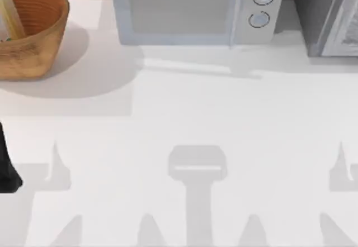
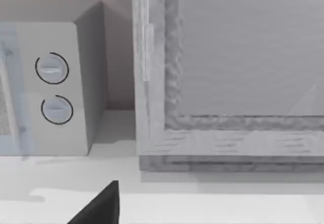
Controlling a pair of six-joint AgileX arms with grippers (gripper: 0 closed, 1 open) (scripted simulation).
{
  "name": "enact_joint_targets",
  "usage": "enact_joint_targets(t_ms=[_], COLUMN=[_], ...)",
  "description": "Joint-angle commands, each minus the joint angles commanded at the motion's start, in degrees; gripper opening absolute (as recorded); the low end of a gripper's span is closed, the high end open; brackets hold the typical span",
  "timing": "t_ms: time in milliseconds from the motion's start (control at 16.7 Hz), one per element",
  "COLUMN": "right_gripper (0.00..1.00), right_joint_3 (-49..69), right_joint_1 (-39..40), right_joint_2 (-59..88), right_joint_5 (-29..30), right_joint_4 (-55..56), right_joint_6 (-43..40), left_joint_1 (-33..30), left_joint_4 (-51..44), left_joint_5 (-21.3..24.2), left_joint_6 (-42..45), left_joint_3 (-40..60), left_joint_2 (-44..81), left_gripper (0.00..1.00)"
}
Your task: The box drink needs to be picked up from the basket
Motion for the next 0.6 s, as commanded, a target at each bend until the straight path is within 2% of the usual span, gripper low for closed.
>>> enact_joint_targets(t_ms=[300,600], right_gripper=[1.00,1.00], right_joint_3=[0.0,0.0], right_joint_1=[0.0,0.0], right_joint_2=[0.0,0.0], right_joint_5=[0.0,0.0], right_joint_4=[0.0,0.0], right_joint_6=[0.0,0.0], left_joint_1=[0.2,1.4], left_joint_4=[2.2,12.4], left_joint_5=[0.4,2.2], left_joint_6=[0.0,0.1], left_joint_3=[1.4,8.1], left_joint_2=[3.3,18.7], left_gripper=[1.00,1.00])
